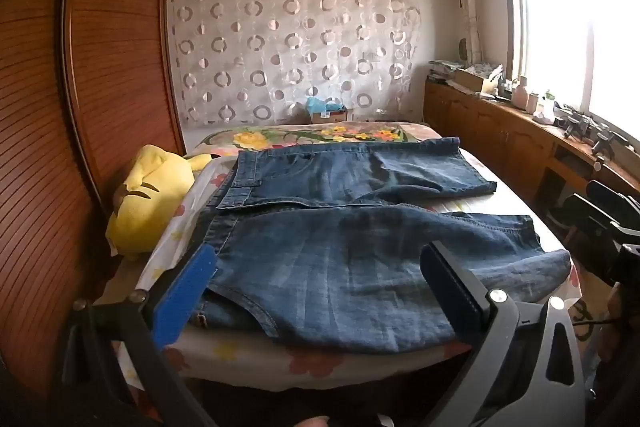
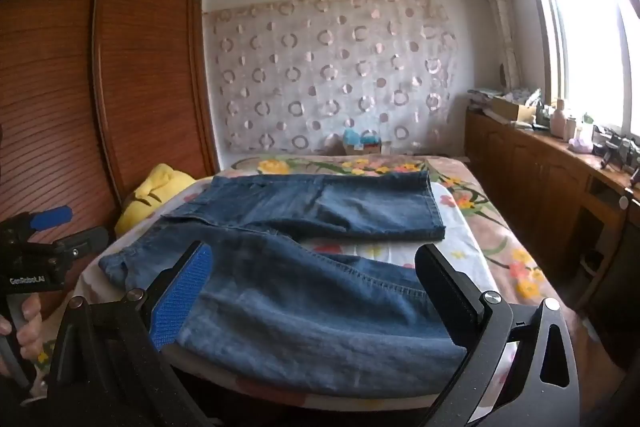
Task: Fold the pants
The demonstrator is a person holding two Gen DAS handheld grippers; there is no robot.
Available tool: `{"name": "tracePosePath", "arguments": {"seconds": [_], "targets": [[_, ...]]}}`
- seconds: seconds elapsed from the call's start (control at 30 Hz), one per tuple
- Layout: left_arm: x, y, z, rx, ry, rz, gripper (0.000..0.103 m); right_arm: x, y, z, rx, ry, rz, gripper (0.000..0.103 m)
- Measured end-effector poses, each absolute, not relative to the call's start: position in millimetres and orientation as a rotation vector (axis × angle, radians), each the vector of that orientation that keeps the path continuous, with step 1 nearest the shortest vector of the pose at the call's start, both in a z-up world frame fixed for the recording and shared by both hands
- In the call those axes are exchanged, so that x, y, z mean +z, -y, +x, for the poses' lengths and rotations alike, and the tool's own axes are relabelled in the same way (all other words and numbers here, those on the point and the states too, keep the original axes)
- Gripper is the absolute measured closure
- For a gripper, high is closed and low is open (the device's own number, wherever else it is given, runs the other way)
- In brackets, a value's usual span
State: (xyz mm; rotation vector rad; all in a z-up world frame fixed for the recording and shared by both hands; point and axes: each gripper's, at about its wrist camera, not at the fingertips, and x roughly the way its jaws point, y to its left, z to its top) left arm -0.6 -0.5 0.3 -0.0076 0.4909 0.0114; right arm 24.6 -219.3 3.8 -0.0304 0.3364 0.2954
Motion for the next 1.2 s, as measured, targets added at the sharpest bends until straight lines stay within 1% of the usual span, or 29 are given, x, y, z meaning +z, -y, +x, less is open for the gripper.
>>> {"name": "tracePosePath", "arguments": {"seconds": [1.2], "targets": [[0.2, 1.1, -0.5, 0.014, -0.497, 0.002, 0.0, 6.0, 220.7, 22.6, 0.296, -0.347, -0.027, 0.0]]}}
